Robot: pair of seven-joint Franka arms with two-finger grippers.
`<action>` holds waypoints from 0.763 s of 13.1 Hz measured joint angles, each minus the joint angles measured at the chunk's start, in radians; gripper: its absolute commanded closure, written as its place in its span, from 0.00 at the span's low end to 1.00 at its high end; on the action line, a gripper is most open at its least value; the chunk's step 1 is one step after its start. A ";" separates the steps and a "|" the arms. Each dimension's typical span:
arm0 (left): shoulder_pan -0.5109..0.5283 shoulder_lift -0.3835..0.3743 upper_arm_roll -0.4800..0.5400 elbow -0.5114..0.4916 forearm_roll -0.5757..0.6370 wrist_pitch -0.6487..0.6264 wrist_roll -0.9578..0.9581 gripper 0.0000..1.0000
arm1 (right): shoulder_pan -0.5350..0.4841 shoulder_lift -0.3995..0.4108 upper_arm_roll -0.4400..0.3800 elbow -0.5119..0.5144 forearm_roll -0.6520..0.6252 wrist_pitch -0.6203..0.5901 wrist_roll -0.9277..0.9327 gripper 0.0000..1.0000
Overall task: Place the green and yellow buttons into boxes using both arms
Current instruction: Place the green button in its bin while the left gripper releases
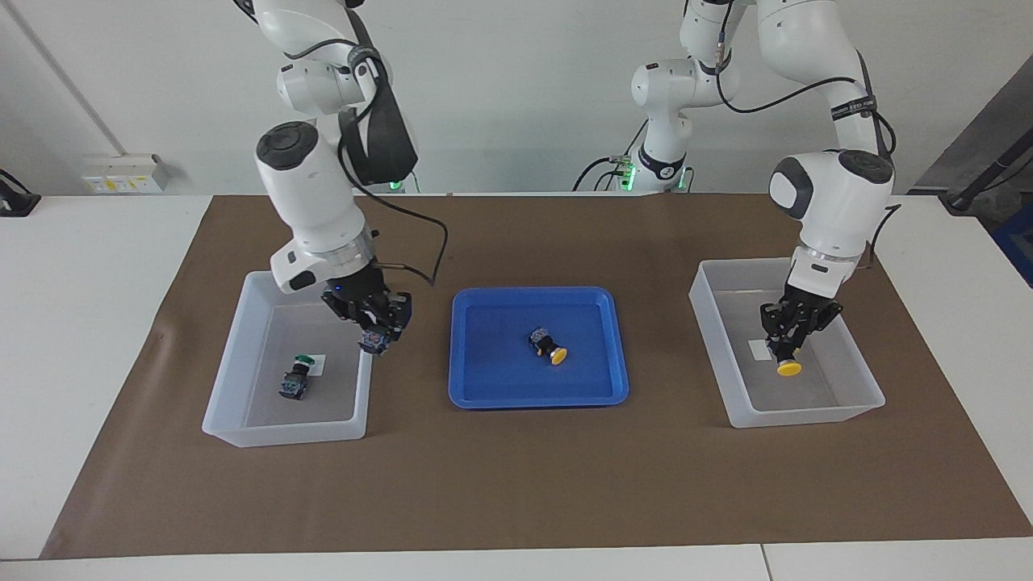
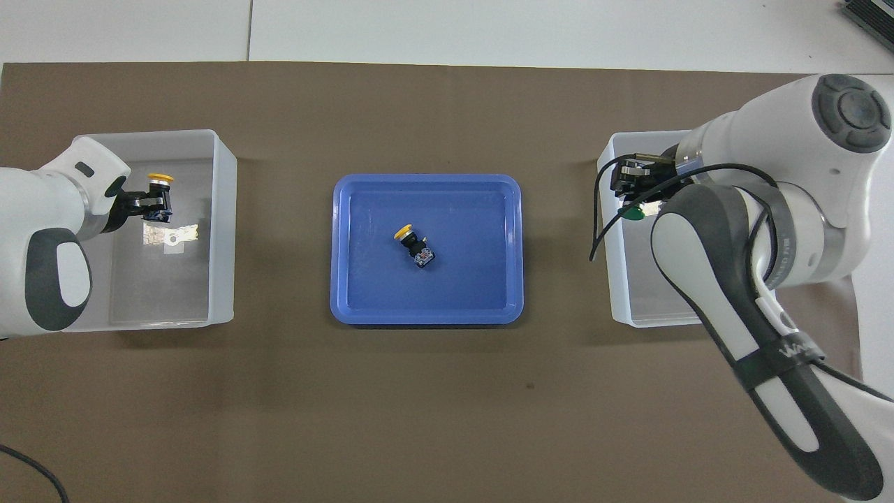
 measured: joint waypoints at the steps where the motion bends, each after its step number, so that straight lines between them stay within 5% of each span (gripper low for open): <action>1: 0.000 0.002 -0.001 -0.001 0.000 -0.001 0.001 0.94 | -0.035 -0.009 0.000 -0.036 0.000 0.000 -0.096 1.00; 4: 0.000 0.008 -0.001 -0.004 0.000 -0.001 0.003 0.11 | -0.119 -0.041 0.000 -0.154 0.001 0.007 -0.321 1.00; 5: 0.001 0.011 -0.001 -0.004 0.000 -0.001 0.004 0.00 | -0.126 -0.047 0.000 -0.191 0.002 0.024 -0.361 1.00; 8: 0.002 0.012 0.000 -0.001 0.000 -0.001 0.006 0.00 | -0.118 -0.053 0.010 -0.287 0.004 0.123 -0.389 0.85; 10: 0.001 0.012 -0.002 0.008 0.000 -0.001 0.007 0.00 | -0.104 -0.052 0.015 -0.338 0.011 0.205 -0.389 0.63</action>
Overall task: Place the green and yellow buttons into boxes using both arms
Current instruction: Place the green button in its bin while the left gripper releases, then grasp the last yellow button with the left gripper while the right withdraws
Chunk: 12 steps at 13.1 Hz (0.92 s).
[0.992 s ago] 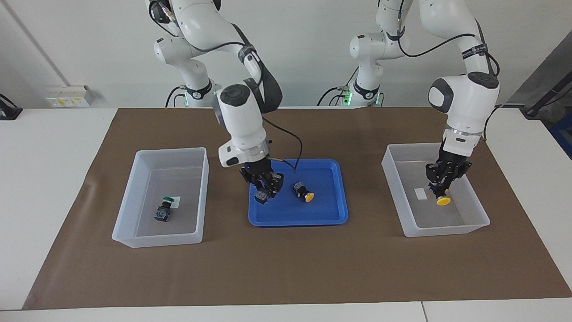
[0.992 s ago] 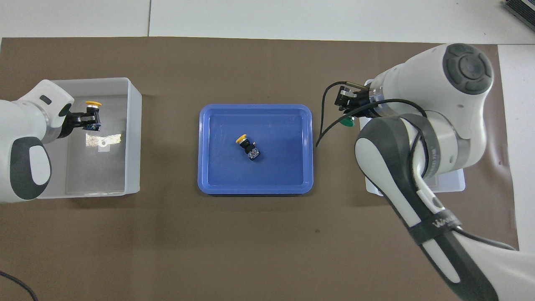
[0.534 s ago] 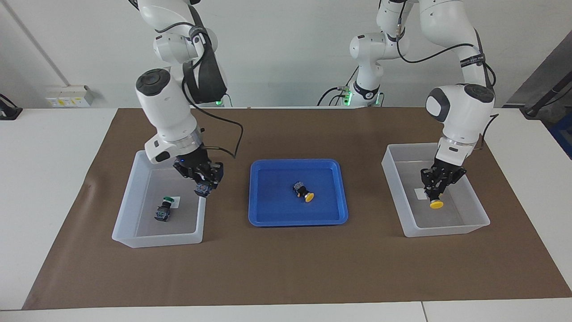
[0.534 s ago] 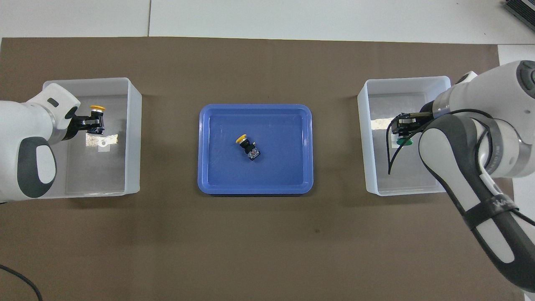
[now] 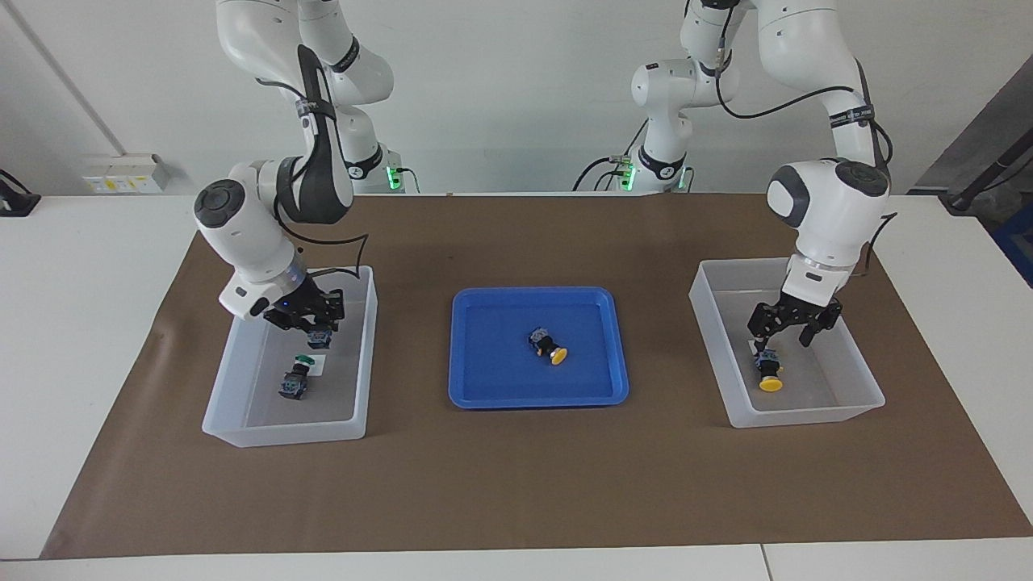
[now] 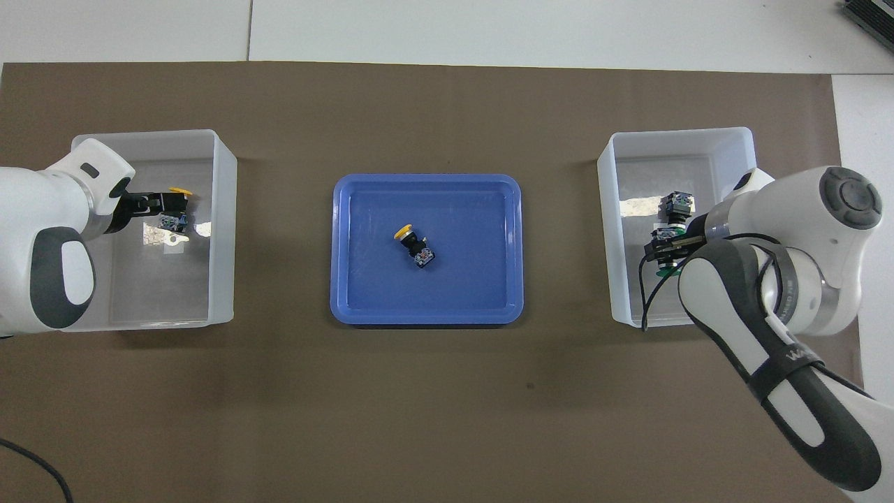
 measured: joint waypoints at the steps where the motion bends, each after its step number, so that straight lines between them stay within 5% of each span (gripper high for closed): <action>1: 0.000 0.000 -0.002 0.010 0.000 -0.003 0.000 0.00 | 0.003 0.002 0.001 -0.017 0.002 0.030 0.000 0.33; 2: 0.000 -0.001 -0.004 0.028 0.000 -0.024 0.000 0.00 | 0.003 0.003 0.001 -0.025 0.002 0.043 0.000 0.00; 7: -0.051 -0.007 -0.025 0.226 0.000 -0.294 -0.055 0.00 | -0.001 -0.010 -0.007 0.031 0.004 0.041 0.006 0.00; 12: -0.359 -0.005 -0.035 0.212 0.000 -0.290 -0.487 0.00 | -0.014 -0.086 -0.015 0.172 -0.085 -0.042 0.214 0.00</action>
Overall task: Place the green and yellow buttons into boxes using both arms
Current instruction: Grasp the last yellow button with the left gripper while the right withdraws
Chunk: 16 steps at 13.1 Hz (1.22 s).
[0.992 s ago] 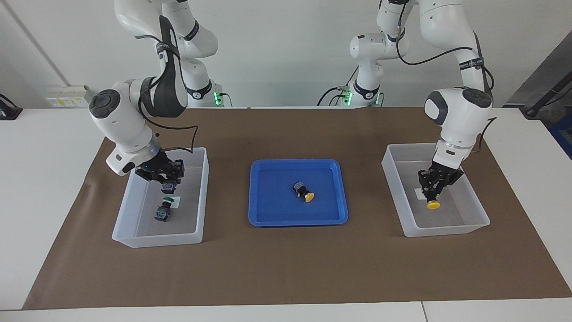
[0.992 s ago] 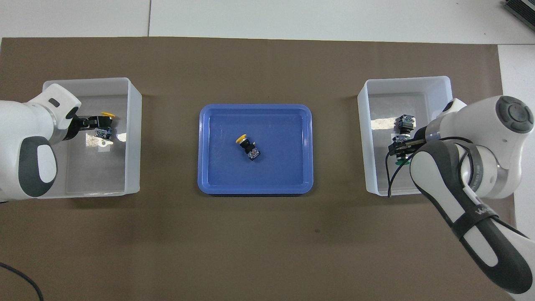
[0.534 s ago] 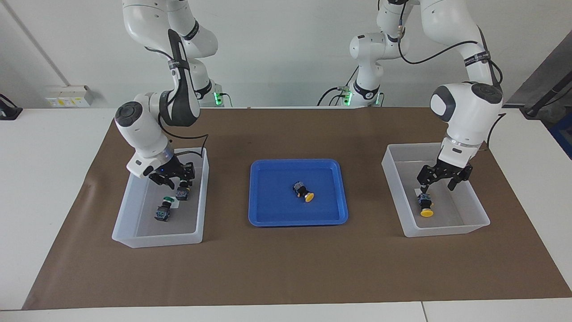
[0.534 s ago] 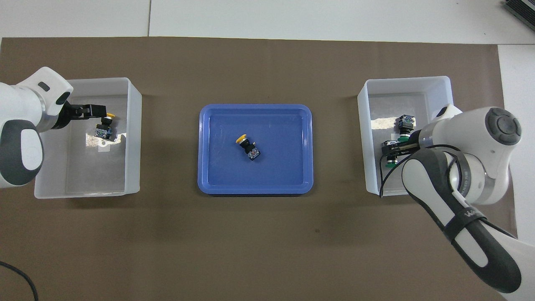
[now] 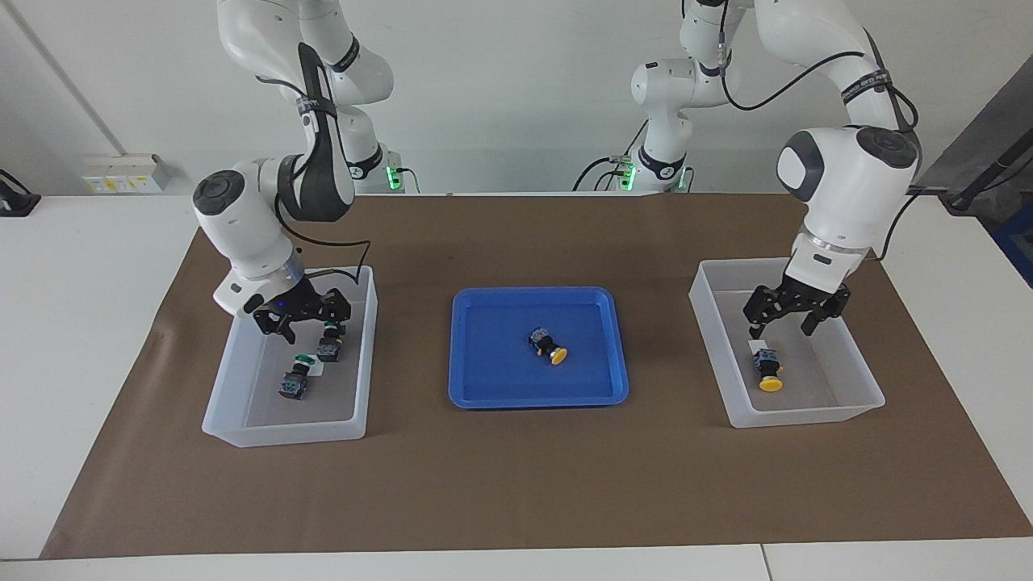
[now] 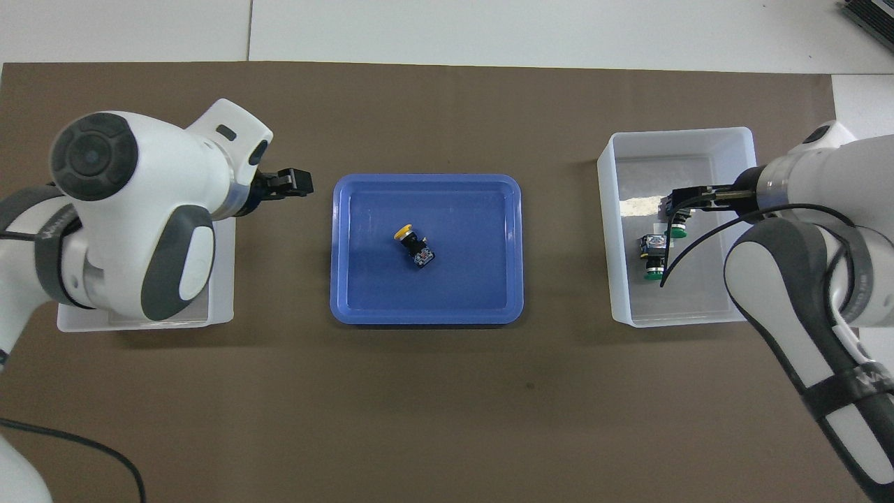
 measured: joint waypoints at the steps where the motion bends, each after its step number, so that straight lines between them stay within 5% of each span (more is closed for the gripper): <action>1: -0.049 0.000 -0.001 -0.004 0.000 0.003 -0.078 0.00 | -0.007 -0.017 -0.003 0.029 -0.029 -0.040 0.035 0.00; 5: -0.157 0.009 0.000 -0.040 0.000 0.060 -0.337 0.00 | -0.057 -0.060 -0.006 0.207 -0.047 -0.319 0.084 0.00; 9: -0.221 0.116 0.001 -0.060 0.000 0.160 -0.438 0.00 | -0.091 -0.099 -0.007 0.346 -0.048 -0.585 0.084 0.00; 15: -0.252 0.227 0.001 -0.062 0.000 0.352 -0.467 0.00 | -0.089 -0.120 0.006 0.335 -0.048 -0.650 0.085 0.00; 16: -0.256 0.231 0.001 -0.064 0.000 0.361 -0.472 0.10 | -0.089 -0.121 0.007 0.335 -0.048 -0.656 0.085 0.00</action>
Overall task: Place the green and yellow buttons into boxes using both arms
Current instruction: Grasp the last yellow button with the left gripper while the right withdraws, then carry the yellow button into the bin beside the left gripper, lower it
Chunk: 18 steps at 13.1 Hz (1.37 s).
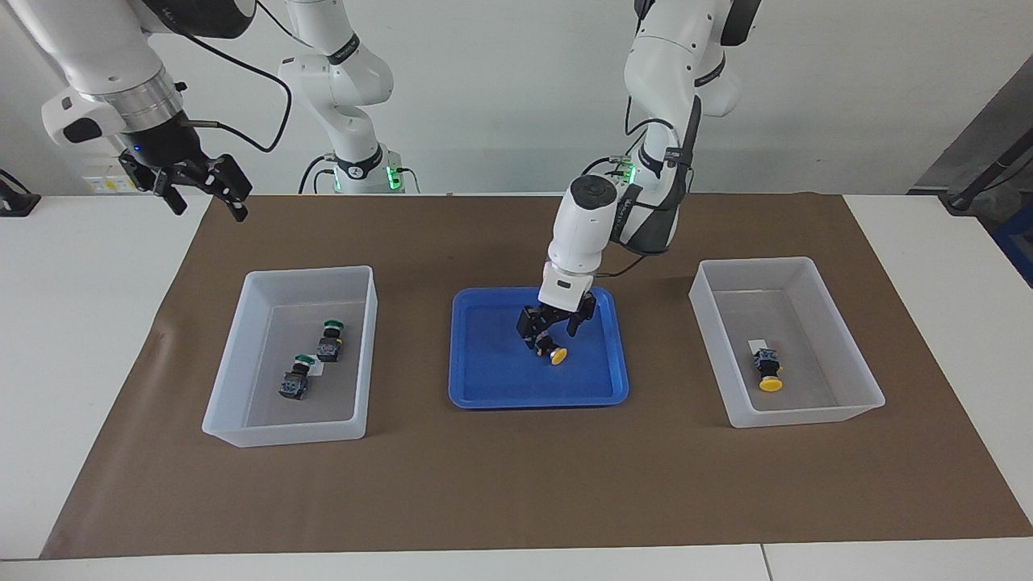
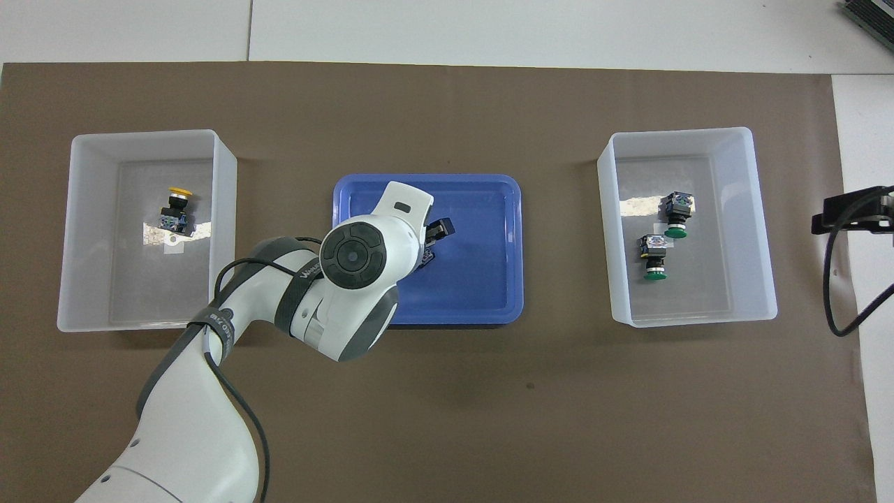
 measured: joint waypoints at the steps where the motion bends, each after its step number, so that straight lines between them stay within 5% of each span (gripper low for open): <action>1: -0.003 0.001 0.000 -0.003 0.000 0.003 -0.013 0.20 | 0.001 0.000 0.001 0.000 -0.001 -0.005 0.000 0.00; 5: -0.007 0.001 -0.002 -0.032 0.000 0.004 -0.037 0.91 | 0.003 0.000 0.002 0.000 -0.001 -0.006 0.000 0.00; 6: -0.007 0.001 -0.002 -0.036 0.000 0.004 -0.040 1.00 | 0.010 0.000 0.003 0.000 -0.002 -0.006 0.000 0.00; 12: 0.064 -0.080 0.027 -0.026 0.000 -0.014 -0.003 1.00 | 0.036 0.000 0.002 0.000 -0.008 -0.009 0.000 0.00; 18: 0.305 -0.250 0.033 -0.016 0.002 -0.207 0.499 1.00 | 0.047 0.000 0.005 0.005 -0.030 -0.025 -0.010 0.00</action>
